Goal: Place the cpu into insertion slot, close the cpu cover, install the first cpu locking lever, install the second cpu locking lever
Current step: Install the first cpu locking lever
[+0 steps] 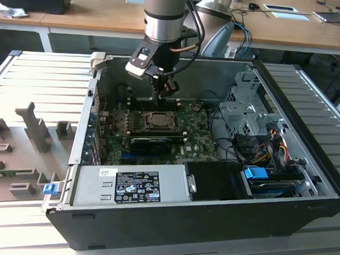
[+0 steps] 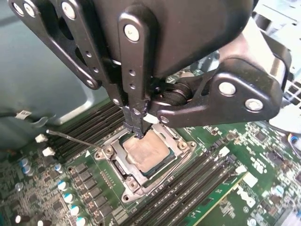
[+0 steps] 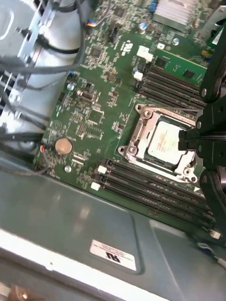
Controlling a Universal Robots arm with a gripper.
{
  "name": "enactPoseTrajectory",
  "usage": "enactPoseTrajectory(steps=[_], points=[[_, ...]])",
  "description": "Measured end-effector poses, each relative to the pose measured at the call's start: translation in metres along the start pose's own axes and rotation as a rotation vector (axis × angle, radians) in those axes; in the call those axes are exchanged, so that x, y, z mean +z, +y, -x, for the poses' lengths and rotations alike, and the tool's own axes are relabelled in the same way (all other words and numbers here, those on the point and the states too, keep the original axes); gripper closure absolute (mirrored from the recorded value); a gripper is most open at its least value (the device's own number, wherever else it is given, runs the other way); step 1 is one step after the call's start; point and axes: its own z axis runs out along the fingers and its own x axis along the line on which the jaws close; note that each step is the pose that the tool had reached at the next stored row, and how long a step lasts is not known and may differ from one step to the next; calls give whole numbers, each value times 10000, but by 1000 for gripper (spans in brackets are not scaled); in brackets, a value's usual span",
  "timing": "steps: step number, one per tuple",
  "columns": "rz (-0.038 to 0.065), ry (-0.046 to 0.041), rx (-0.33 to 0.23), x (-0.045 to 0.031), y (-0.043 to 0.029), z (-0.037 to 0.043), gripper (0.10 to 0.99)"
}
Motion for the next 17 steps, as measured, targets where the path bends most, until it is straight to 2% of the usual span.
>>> enactPoseTrajectory(steps=[9, 17], points=[[26, 75, -2103, 4, 0, 0, 980], [45, 129, -3646, 4, 0, 0, 980]])
